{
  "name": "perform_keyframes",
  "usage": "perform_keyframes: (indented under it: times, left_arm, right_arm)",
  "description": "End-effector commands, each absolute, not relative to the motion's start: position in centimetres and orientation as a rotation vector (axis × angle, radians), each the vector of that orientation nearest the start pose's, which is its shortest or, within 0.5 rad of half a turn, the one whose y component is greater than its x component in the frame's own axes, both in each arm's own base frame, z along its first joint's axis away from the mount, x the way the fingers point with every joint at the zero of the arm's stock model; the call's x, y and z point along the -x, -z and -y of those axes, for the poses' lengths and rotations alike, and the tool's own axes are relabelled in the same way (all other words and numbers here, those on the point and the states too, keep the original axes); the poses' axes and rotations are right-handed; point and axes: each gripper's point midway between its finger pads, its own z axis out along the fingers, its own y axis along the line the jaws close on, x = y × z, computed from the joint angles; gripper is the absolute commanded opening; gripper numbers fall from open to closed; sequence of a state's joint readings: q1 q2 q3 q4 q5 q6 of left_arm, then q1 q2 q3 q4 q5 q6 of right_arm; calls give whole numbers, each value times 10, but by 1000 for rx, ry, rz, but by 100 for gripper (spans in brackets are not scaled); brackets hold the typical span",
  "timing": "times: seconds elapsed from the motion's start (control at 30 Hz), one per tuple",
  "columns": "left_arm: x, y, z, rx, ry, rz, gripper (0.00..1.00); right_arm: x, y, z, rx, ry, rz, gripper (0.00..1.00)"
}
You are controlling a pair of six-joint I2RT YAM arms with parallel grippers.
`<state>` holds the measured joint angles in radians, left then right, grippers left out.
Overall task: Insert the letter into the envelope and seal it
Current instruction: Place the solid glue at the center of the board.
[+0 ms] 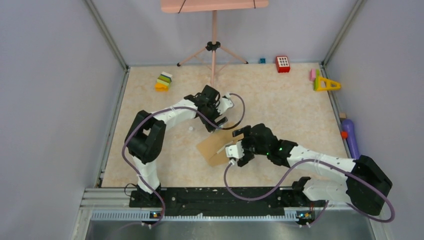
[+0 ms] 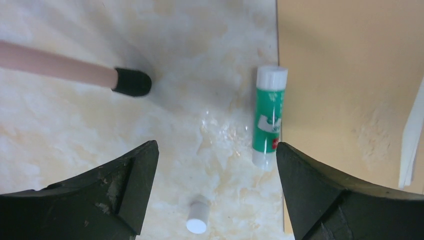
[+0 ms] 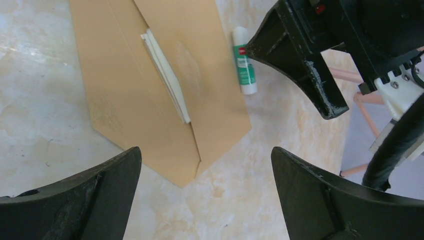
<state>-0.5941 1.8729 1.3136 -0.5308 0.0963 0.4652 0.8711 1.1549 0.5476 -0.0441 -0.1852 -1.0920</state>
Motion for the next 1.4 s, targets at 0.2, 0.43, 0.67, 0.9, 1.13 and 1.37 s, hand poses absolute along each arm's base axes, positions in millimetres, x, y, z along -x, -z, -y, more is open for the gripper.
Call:
perform_keyframes:
  times: [0.2, 0.43, 0.67, 0.9, 1.13, 1.37]
  left_arm:
    - [-352, -56, 282, -1444, 271, -2209, 92]
    - [-350, -52, 282, -1456, 261, -2227, 79]
    - [-345, -36, 278, -1488, 259, -2284, 70]
    - [-345, -32, 282, -1491, 278, -2298, 58]
    - [-345, -32, 282, -1463, 272, -2326, 30]
    - [-349, -31, 269, -1374, 183, -2388, 14]
  right_arm:
    - [-248, -152, -241, 1677, -26, -1150, 99]
    - [-252, -164, -235, 1630, -16, -1157, 99]
    - [-253, -165, -235, 1623, -14, -1155, 99]
    - [-253, -161, -234, 1629, -11, -1162, 99]
    - [-252, -159, -234, 1633, -15, -1164, 99]
    - [-252, -158, -234, 1633, -13, -1164, 99]
